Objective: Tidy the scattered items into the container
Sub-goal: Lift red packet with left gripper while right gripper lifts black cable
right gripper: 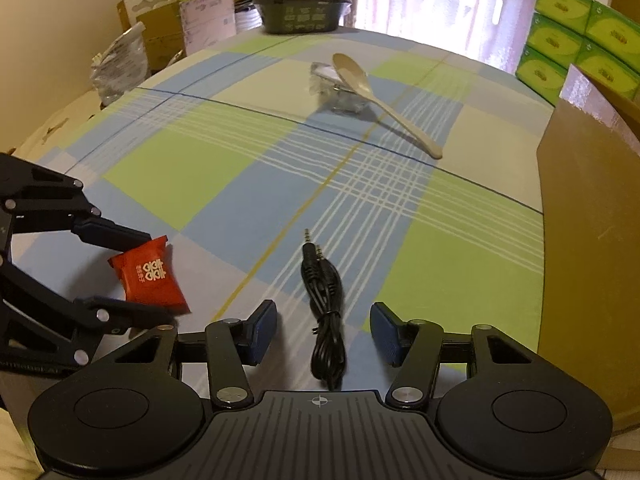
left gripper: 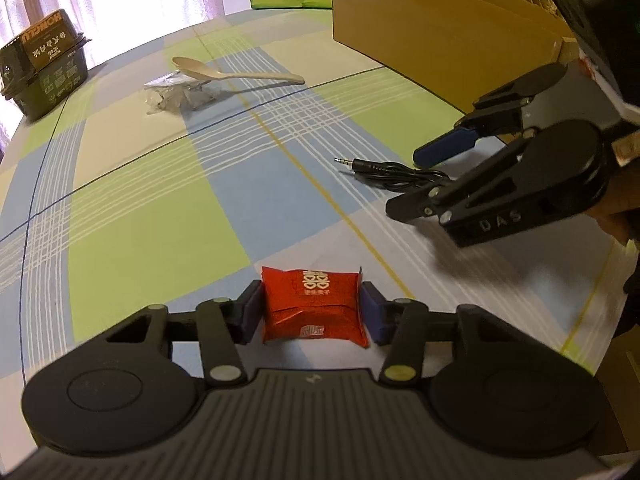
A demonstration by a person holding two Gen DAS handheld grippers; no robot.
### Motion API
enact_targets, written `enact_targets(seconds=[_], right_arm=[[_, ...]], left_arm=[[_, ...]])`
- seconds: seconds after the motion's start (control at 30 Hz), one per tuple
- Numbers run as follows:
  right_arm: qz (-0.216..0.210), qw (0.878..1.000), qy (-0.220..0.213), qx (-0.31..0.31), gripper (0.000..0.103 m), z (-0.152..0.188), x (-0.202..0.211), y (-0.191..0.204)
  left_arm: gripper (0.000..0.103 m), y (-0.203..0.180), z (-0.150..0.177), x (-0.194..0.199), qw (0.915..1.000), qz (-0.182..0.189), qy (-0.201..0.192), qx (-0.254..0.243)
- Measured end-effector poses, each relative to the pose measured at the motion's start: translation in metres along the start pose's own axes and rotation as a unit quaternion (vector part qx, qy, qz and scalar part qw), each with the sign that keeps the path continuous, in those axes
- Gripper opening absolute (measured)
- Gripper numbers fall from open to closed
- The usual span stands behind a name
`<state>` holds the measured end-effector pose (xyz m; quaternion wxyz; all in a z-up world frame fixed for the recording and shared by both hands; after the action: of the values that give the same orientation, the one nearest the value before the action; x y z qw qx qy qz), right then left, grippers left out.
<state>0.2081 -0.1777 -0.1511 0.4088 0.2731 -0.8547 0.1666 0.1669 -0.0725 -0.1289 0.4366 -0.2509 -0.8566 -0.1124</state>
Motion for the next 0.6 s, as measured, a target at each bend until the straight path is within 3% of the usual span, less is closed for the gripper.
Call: enact_targets(seconds=[0.07,0.17,0.2,0.23,0.27,0.6], right_arm=[[-0.002,1.0,-0.001,0.0,0.058,0.002,0.001,0.001],[-0.006,1.0,-0.001,0.001,0.043,0.002,0.002,0.002],[-0.006,1.0,-0.002,0.004,0.036,0.002,0.002,0.003],[-0.007,1.0,-0.002,0.005,0.022,0.001,0.002,0.003],[-0.005,1.0,-0.002,0.005,0.018,0.001,0.002,0.004],[0.005,1.0,-0.016,-0.013,0.015,0.002,0.02,0.001]], left_arm=[[0.043,-0.001,0.001,0.001,1.0,0.0,-0.001,-0.001],[0.041,-0.002,0.003,0.003,1.0,0.001,-0.003,-0.001],[0.041,-0.002,0.004,0.004,1.0,0.001,-0.002,0.0],[0.04,-0.003,0.005,0.004,1.0,0.002,-0.002,0.0],[0.04,-0.003,0.005,0.005,1.0,0.003,-0.001,0.0],[0.04,-0.009,0.009,0.012,0.9999,0.008,0.0,0.006]])
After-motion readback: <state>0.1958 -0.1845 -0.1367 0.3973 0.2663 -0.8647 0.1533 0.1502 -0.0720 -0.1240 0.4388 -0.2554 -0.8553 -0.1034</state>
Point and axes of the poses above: each gripper's, at about its wrist camera, not at the fingertips, and x roughly against the way its jaws point, y to its left, z to its underside, the point moved 6 cm from there along -x, roughly the way its jaws point, and after that the axes turned 5 degrees about z, right-handed, at the moved point
